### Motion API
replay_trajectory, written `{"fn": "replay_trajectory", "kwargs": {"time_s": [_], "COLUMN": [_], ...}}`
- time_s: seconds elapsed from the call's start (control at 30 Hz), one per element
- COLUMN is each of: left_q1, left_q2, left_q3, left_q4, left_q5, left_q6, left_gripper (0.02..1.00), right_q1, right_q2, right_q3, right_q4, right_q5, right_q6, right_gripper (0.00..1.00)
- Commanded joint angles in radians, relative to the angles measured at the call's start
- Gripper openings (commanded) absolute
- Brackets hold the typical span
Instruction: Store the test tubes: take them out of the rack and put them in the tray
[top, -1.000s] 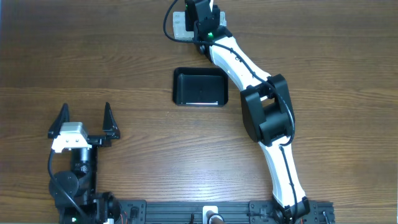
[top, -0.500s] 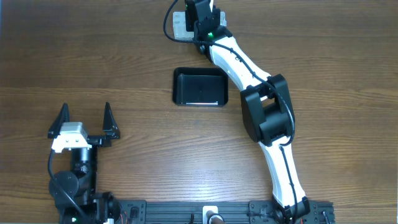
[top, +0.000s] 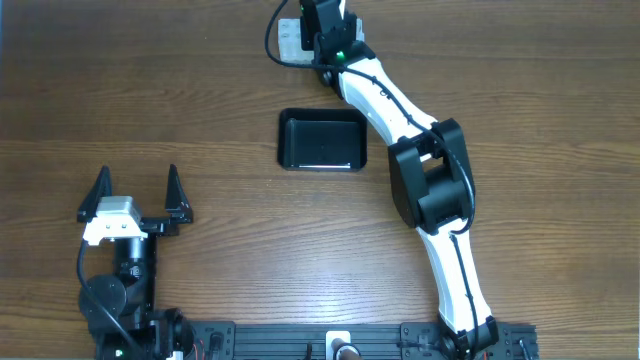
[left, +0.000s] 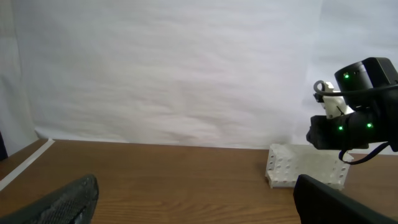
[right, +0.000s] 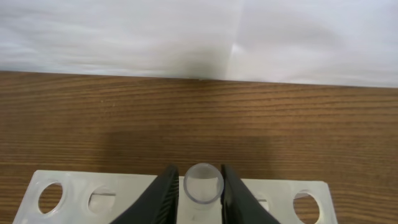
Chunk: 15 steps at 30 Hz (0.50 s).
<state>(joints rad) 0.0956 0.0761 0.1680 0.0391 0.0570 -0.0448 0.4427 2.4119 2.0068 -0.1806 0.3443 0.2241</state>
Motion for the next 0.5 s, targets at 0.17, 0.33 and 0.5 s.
{"fn": "replay_trajectory", "kwargs": {"time_s": [0.17, 0.33, 0.5], "left_q1": [-0.005, -0.005, -0.005], "left_q2": [-0.005, -0.005, -0.005], "left_q3": [-0.007, -0.007, -0.007], "left_q4": [0.003, 0.003, 0.003], "left_q5": [0.014, 0.014, 0.014], "left_q6": [0.006, 0.006, 0.006], "left_gripper": [0.998, 0.998, 0.998], "right_q1": [-0.005, -0.001, 0.002], "right_q2": [0.010, 0.010, 0.010], "right_q3": [0.024, 0.024, 0.024], "right_q4": [-0.003, -0.001, 0.000], "right_q5": [0.018, 0.018, 0.018], "right_q6": [-0.013, -0.013, -0.013], "right_gripper": [0.165, 0.148, 0.143]}}
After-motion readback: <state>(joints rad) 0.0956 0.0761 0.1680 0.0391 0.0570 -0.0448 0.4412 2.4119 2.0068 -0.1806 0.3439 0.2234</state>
